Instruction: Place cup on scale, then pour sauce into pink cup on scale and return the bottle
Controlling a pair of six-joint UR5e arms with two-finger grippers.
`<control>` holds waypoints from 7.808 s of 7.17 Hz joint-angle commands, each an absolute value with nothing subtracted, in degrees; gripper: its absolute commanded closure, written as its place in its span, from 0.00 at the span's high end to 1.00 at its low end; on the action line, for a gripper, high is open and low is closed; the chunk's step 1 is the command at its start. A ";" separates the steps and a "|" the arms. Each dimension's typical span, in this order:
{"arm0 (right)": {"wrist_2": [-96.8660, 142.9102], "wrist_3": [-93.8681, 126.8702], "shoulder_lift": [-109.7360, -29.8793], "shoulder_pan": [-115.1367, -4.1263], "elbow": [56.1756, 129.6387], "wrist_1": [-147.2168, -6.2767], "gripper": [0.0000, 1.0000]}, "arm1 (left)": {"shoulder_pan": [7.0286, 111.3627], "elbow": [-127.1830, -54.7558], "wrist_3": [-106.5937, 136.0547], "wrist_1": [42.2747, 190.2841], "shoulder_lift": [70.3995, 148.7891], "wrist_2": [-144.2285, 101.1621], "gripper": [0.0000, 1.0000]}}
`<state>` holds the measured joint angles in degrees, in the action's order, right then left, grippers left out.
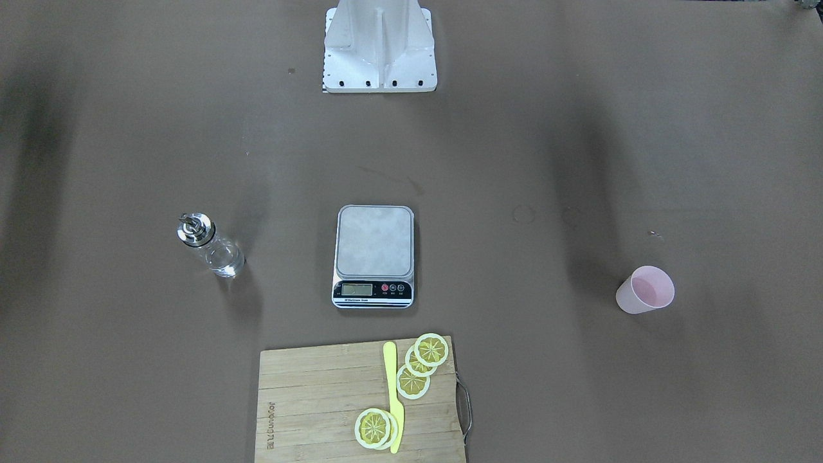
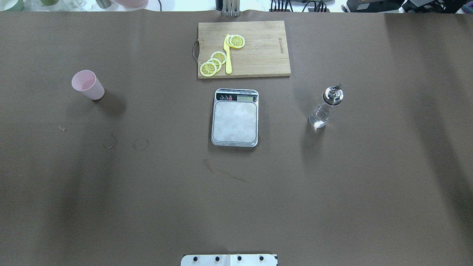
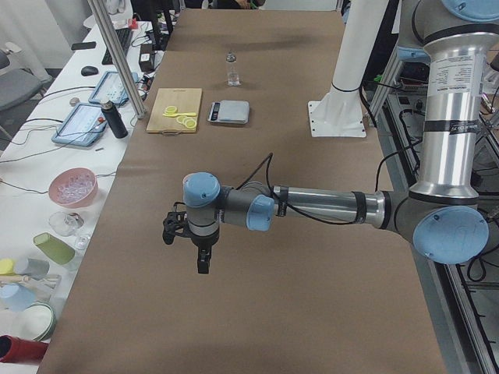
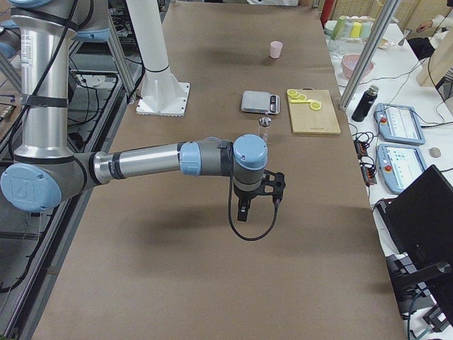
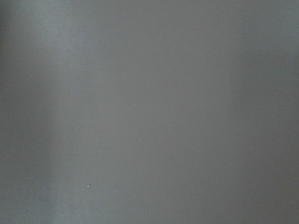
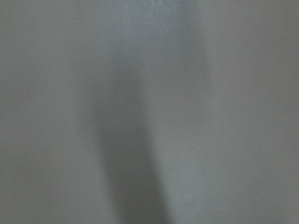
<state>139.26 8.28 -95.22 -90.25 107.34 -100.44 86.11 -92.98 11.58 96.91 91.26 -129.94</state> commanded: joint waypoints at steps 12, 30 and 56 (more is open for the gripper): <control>138.52 8.26 -95.01 -90.18 108.81 -103.18 1.00 | 62.06 -79.72 48.78 112.68 111.00 -127.54 0.97; 139.13 11.69 -92.46 -87.54 109.25 -102.92 1.00 | 41.26 -85.87 98.96 87.90 142.02 -120.18 0.00; 87.92 50.97 -100.27 -34.56 131.93 -60.75 1.00 | 47.55 -107.76 73.04 88.68 114.61 -115.23 0.98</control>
<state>93.57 49.85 -97.92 -38.96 132.67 -64.32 47.52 -107.90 74.15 88.55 115.29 -115.38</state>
